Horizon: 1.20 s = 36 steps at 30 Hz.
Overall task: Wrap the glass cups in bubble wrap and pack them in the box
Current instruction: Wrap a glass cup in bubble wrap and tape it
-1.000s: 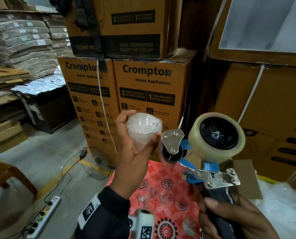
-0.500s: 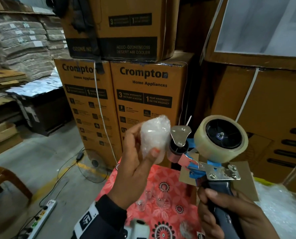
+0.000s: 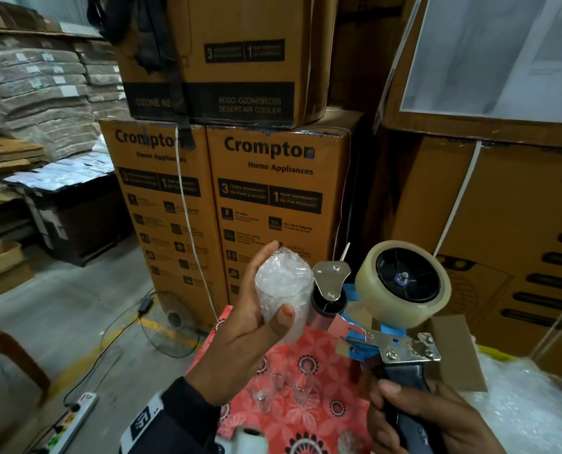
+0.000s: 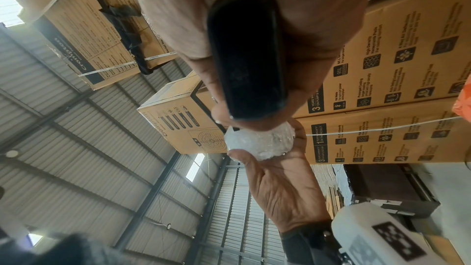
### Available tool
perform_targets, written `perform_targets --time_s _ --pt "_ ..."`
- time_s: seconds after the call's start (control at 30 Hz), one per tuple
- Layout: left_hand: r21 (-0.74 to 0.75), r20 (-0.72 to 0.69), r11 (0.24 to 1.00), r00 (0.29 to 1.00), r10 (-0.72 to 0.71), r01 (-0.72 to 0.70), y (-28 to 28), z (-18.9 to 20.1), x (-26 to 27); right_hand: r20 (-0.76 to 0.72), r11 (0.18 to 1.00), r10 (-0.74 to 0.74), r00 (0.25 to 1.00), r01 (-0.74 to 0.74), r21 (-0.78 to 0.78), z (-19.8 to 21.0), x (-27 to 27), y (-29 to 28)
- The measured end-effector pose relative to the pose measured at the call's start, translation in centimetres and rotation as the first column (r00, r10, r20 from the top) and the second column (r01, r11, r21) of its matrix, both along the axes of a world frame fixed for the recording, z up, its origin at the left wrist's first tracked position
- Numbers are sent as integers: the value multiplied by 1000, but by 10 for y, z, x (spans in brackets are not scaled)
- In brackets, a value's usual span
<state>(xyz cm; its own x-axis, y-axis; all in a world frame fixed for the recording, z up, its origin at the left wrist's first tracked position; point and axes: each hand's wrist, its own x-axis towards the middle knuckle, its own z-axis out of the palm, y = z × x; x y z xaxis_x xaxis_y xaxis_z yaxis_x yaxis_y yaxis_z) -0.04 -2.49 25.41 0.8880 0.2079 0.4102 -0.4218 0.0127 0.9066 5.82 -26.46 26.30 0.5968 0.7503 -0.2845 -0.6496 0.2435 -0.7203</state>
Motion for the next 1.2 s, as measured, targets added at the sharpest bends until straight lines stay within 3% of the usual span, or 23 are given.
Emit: perform_targets --time_s 0.1,0.4,0.63,0.7,0.8,0.9,1.0,1.13,1.2 --pt "-55 10 998 999 -35 36 -2 -2 2 -9 1000 -11 1000 11 5 -1 -1 -1" --pt "-78 70 990 990 126 -120 -5 1 20 -19 1000 -23 1000 23 5 18 -1 6" --pt "-52 101 954 949 299 -295 28 17 37 -13 999 9 1000 -8 53 23 -7 -2" --pt "13 114 960 954 278 -281 19 19 41 -43 997 48 998 -46 55 20 -8 -3" --pt "-13 95 953 948 304 -304 10 12 48 -129 995 86 988 -78 67 15 -5 -2" --pt "-15 27 969 969 246 -245 6 8 49 -128 995 88 988 -82 52 11 -2 -4" --pt "89 17 980 984 179 -180 -1 7 45 -146 996 78 986 -72 47 9 -3 -7" --pt "132 -5 991 1000 6 -6 1 -2 35 -167 1000 14 986 -11 17 11 -3 -9" --pt "131 0 991 1000 10 -10 2 -4 30 -171 1000 12 985 -11 7 13 -1 -11"
